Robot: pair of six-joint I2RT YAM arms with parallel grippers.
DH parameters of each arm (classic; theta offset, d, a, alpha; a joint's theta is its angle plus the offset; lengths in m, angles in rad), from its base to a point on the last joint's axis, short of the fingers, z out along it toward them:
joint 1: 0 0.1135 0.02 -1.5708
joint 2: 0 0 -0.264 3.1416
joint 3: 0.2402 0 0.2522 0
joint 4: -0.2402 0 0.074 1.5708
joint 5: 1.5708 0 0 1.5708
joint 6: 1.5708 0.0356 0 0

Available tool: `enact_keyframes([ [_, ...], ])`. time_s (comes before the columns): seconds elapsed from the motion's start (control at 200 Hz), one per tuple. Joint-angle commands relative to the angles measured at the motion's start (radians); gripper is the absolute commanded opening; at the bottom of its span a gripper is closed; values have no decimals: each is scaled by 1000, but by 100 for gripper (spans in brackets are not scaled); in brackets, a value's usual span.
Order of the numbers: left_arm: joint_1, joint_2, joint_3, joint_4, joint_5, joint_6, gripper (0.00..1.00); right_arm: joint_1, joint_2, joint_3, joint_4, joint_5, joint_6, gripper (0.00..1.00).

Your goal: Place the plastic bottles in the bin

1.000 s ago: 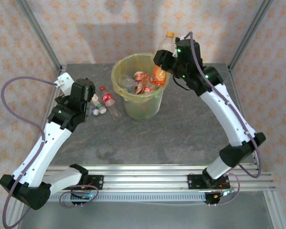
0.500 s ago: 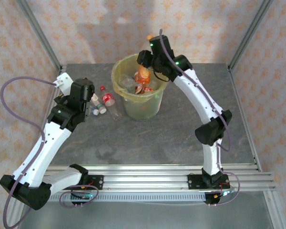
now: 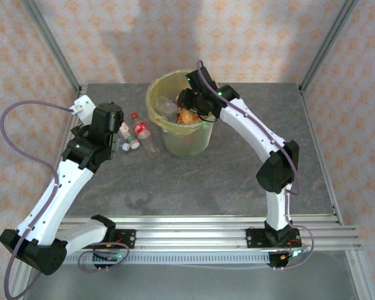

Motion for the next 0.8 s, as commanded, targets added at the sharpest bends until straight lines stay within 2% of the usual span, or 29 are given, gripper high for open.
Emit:
enact_keyframes([
  [0.0, 10, -12, -9, -20, -19, -9, 100, -1, -71, 10, 35, 32, 6, 62],
  [0.17, 10, -13, -12, -21, -21, -10, 100, -1, -66, 55, -22, 105, -32, 75],
  [0.28, 11, -12, -12, -23, -23, -9, 100, 0, -63, 101, -62, 146, -61, 78],
  [0.576, 11, -11, -15, -23, -26, -9, 100, 35, -37, 253, -187, 348, -164, 79],
  [0.796, 14, -3, -15, -24, -28, -8, 100, 41, 73, 429, -288, 380, -219, 75],
])
